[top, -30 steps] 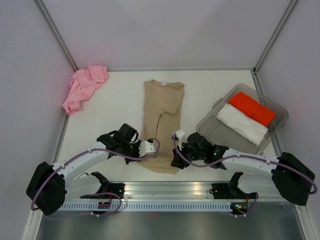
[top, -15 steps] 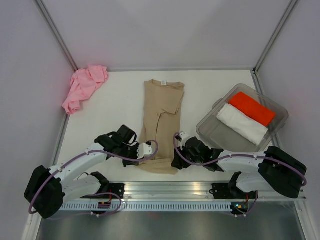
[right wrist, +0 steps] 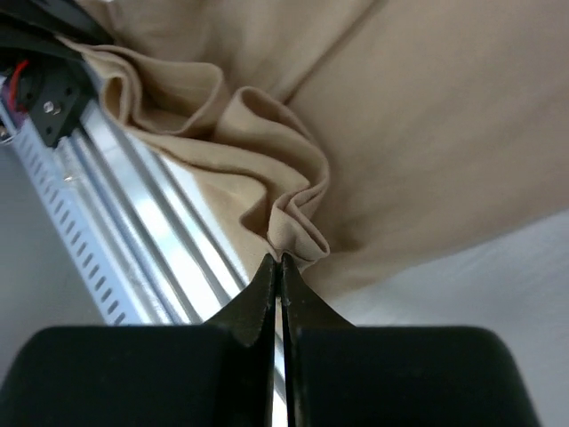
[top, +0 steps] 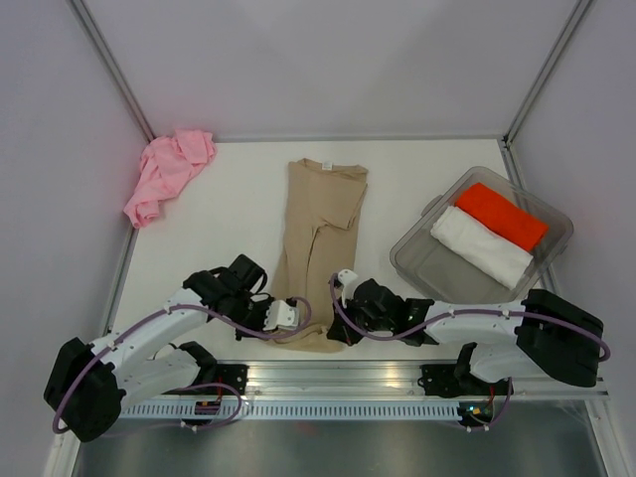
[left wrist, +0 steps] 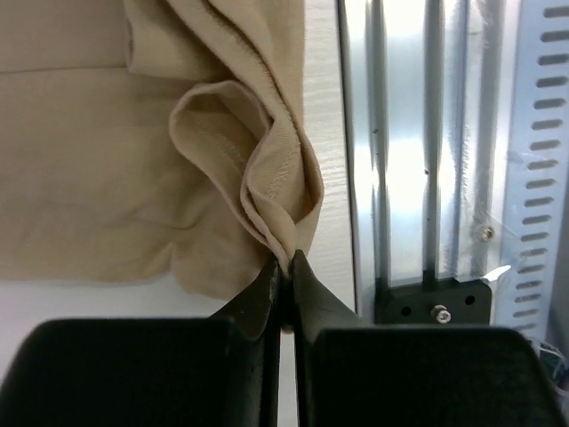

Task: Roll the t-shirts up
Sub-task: Roll the tshirt

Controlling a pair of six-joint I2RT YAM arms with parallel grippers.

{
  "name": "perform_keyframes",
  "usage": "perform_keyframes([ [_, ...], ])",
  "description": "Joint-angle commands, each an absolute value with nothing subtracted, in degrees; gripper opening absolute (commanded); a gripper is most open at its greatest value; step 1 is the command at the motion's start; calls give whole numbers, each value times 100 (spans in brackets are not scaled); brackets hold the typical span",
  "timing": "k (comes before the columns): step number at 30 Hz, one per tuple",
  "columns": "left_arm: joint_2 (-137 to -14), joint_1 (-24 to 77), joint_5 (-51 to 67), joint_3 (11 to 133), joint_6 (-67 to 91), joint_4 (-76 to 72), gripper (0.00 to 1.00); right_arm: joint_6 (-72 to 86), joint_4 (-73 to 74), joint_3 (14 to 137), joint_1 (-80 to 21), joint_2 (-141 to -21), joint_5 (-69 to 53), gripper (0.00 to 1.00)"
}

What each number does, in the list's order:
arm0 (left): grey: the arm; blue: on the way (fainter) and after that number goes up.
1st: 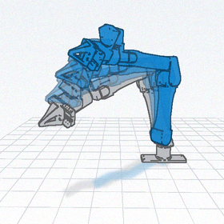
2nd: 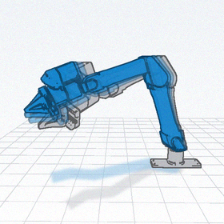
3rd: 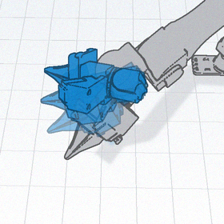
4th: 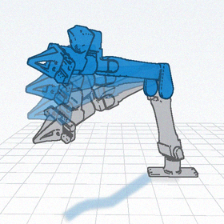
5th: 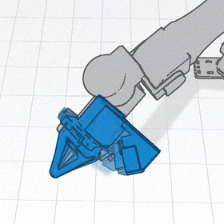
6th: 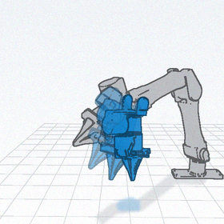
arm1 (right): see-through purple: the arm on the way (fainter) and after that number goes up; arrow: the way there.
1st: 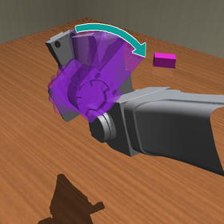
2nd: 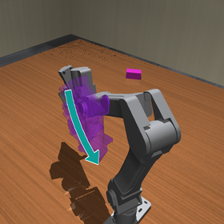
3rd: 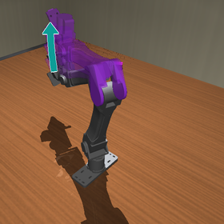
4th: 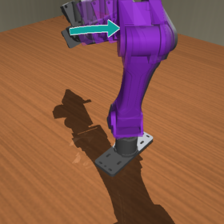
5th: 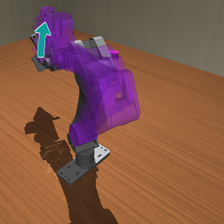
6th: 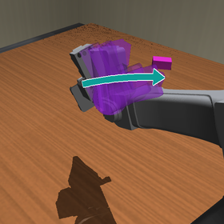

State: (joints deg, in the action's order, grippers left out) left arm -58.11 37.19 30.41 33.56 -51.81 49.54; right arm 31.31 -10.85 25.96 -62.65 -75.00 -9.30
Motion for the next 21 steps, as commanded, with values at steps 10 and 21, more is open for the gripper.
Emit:
perform_keyframes([
  [10, -6020, 3674, 3243, 3506, -5917, 5248, 2, 4280, -2618, 1408, -6574, -6505, -371, 0],
  [21, -6179, 3226, 2392, 3376, -3771, 3403, 2, 4526, -2303, 1108, -6495, -6012, 413, 0],
])
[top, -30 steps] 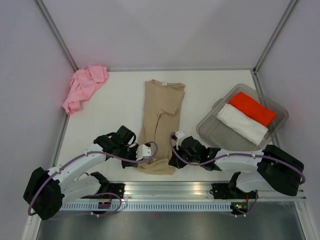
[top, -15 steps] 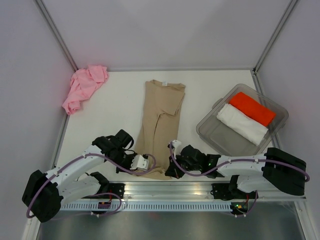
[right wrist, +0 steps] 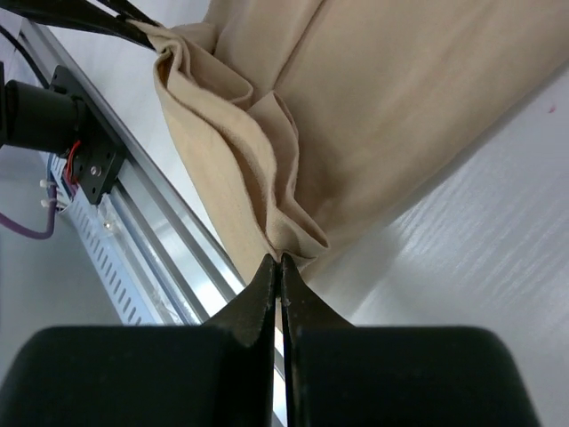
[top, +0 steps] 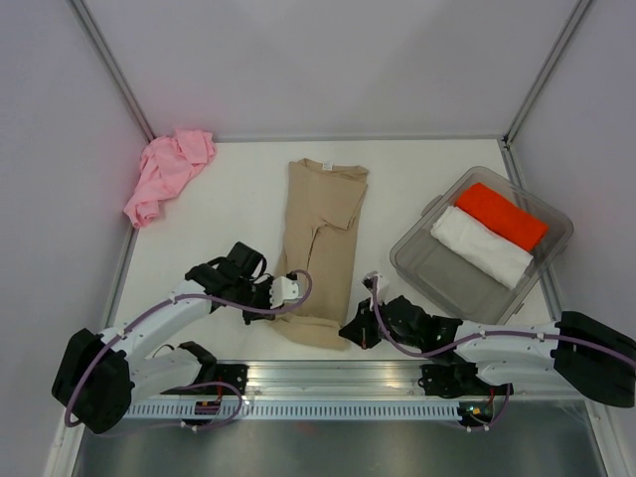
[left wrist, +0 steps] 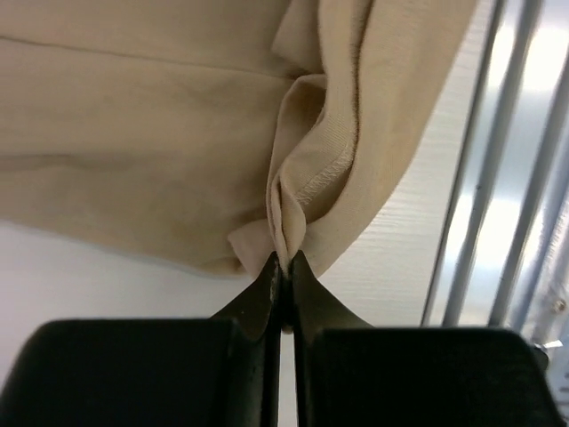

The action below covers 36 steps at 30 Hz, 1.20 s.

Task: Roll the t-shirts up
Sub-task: Roll the tshirt

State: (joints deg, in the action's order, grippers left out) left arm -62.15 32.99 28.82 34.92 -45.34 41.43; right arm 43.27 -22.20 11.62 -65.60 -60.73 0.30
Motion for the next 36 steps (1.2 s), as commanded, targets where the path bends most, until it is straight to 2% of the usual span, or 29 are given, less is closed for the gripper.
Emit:
perform_keyframes([
  [1, -6135, 3226, 2251, 3305, -3692, 3280, 2, 4579, -2285, 1081, -6469, -6012, 457, 0],
  [5, -6108, 3199, 1680, 3146, -3420, 2822, 3, 4886, -2329, 818, -6197, -5845, 527, 0],
  [8, -6108, 3199, 1626, 3164, -3322, 2777, 6, 4869, -2460, 738, -6065, -5879, 422, 0],
  [11, -6100, 3199, 1635, 3252, -3165, 2751, 15, 4799, -2513, 835, -6047, -6133, 317, 0],
  [12, -6074, 3199, 1617, 3322, -3103, 2742, 21, 4773, -2531, 913, -6038, -6222, 282, 0],
  [14, -6064, 3199, 1678, 3620, -2752, 2777, 22, 4685, -2557, 1010, -6021, -6493, 194, 0],
  [17, -6047, 3199, 1907, 3771, -2602, 2988, 14, 4606, -2584, 1186, -6012, -6854, 71, 0],
  [20, -6029, 3199, 1645, 3499, -2751, 2901, 3, 4579, -2575, 1266, -5977, -6926, 26, 0],
  [28, -5932, 3199, 1442, 3656, -2856, 2672, 2, 4404, -2321, 1300, -5968, -6495, 211, 0],
  [36, -5924, 3191, 695, 3436, -2734, 2373, 2, 4158, -1829, 1810, -5950, -6794, 281, 0],
])
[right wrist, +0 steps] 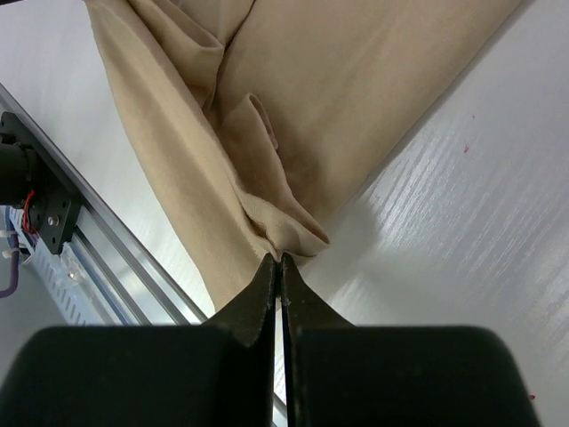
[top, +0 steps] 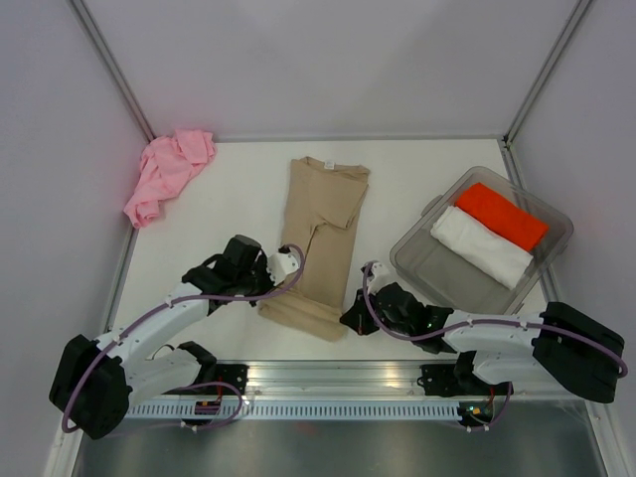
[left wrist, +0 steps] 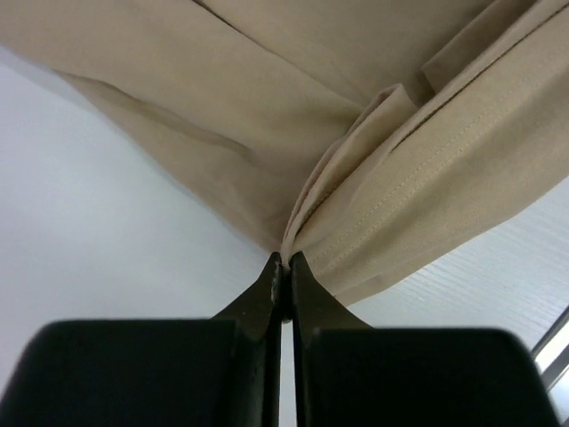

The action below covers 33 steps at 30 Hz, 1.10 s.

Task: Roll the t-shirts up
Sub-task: Roll the tshirt

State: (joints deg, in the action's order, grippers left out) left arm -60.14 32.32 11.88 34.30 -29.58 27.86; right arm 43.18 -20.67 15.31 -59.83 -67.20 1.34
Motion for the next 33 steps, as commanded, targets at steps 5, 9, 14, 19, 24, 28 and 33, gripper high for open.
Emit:
perform_keyframes([
  [5, -5959, 3190, 387, 3340, -2690, 2276, 2, 3929, -1582, 2100, -5924, -6811, 448, 0],
  [9, -5994, 3190, 352, 3156, -2637, 2092, 2, 3824, -1424, 2416, -5897, -7215, 448, 3],
  [14, -6038, 3190, 440, 3085, -2794, 1688, 3, 3893, -1160, 2611, -5757, -7585, 545, 6],
  [19, -6108, 3190, 369, 2857, -3146, 1301, 3, 3789, -1476, 2593, -5616, -7620, 466, 18],
  [24, -6065, 3190, 510, 2681, -3261, 1266, 37, 3744, -1319, 2716, -5599, -7665, 448, 33],
  [28, -5933, 3190, 28, 2829, -3322, 1309, 45, 3674, -828, 2725, -5572, -7174, 659, 34],
  [33, -5530, 3138, 243, 3837, -3209, 2394, 50, 2808, -667, 2777, -5668, -6392, 422, 34],
])
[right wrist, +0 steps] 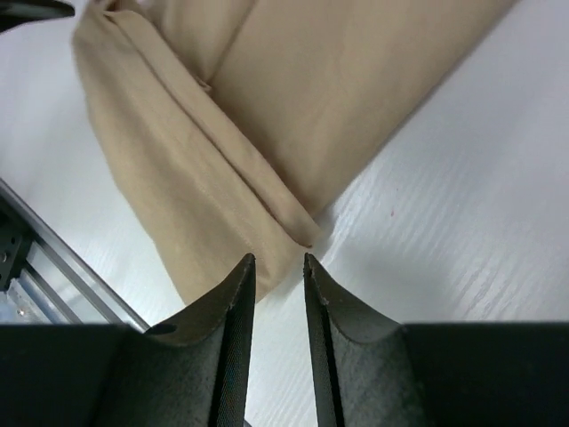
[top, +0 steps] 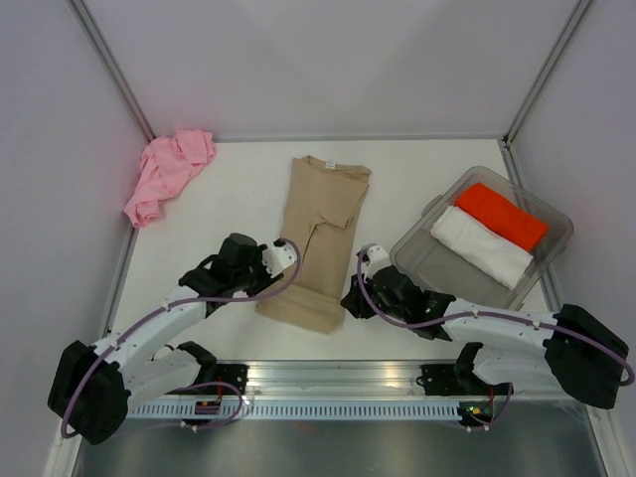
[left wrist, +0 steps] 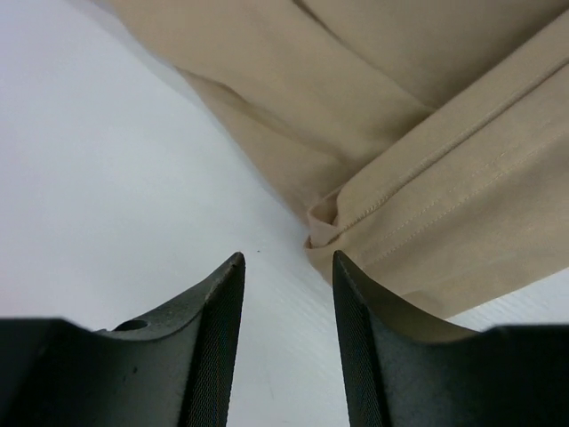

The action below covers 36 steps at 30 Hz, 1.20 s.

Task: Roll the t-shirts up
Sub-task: Roll the tshirt

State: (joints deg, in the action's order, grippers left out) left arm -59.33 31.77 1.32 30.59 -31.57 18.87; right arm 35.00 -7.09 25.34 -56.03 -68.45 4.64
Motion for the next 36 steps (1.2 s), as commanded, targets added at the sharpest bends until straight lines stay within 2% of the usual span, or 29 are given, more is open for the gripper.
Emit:
perform_keyframes([
  [1, -5389, 3138, 881, 3954, -3208, 2634, 50, 2586, -738, 2777, -5965, -6320, 509, 34],
  [4, -4636, 3234, 2192, 3763, -3698, 3285, 50, 1269, -1063, 2751, -6921, -6214, 896, 36],
  [7, -3877, 3540, 2268, 2797, -4629, 3349, 62, 55, -1081, 2803, -7592, -6547, 1046, 39],
  [9, -3657, 3612, 2032, 2287, -5280, 3288, 64, -708, -1011, 2874, -7952, -6915, 1229, 39],
  [12, -3612, 3621, 1715, 1882, -5791, 3015, 66, -1106, -1142, 2971, -8129, -7293, 1405, 41],
  [14, -3770, 3621, 1591, 1688, -6010, 2787, 72, -1362, -1248, 3006, -8139, -7531, 1459, 43],
  [18, -4060, 3621, 1073, 1415, -6073, 2163, 74, -1441, -1204, 3155, -8147, -7866, 1678, 45],
  [23, -4394, 3630, 1256, 1371, -6143, 1934, 74, -1468, -1239, 3173, -8156, -8050, 1881, 46],
  [26, -4727, 3630, 1309, 1371, -6222, 1872, 68, -1441, -1152, 3252, -8156, -8261, 1977, 46],
  [29, -5000, 3630, 1327, 1406, -6249, 1881, 52, -1293, -1055, 3305, -8148, -8472, 2100, 45],
  [30, -5036, 3630, 1336, 1441, -6188, 1881, 40, -1248, -1029, 3305, -8147, -8516, 2127, 44],
  [31, -5062, 3630, 1362, 1476, -6144, 1881, 35, -1213, -1020, 3305, -8156, -8586, 2136, 43],
  [32, -5097, 3630, 1415, 1546, -6091, 1924, 27, -1091, -1020, 3313, -8148, -8622, 2153, 40],
  [34, -5124, 3639, 1546, 1626, -6082, 2047, 19, -924, -993, 3340, -8130, -8683, 2206, 34],
  [35, -5124, 3639, 1599, 1713, -6073, 2222, 9, -871, -976, 3349, -8112, -8701, 2223, 30],
  [36, -5098, 3639, 1652, 1766, -6047, 2354, 6, -818, -958, 3349, -8086, -8710, 2224, 21],
])
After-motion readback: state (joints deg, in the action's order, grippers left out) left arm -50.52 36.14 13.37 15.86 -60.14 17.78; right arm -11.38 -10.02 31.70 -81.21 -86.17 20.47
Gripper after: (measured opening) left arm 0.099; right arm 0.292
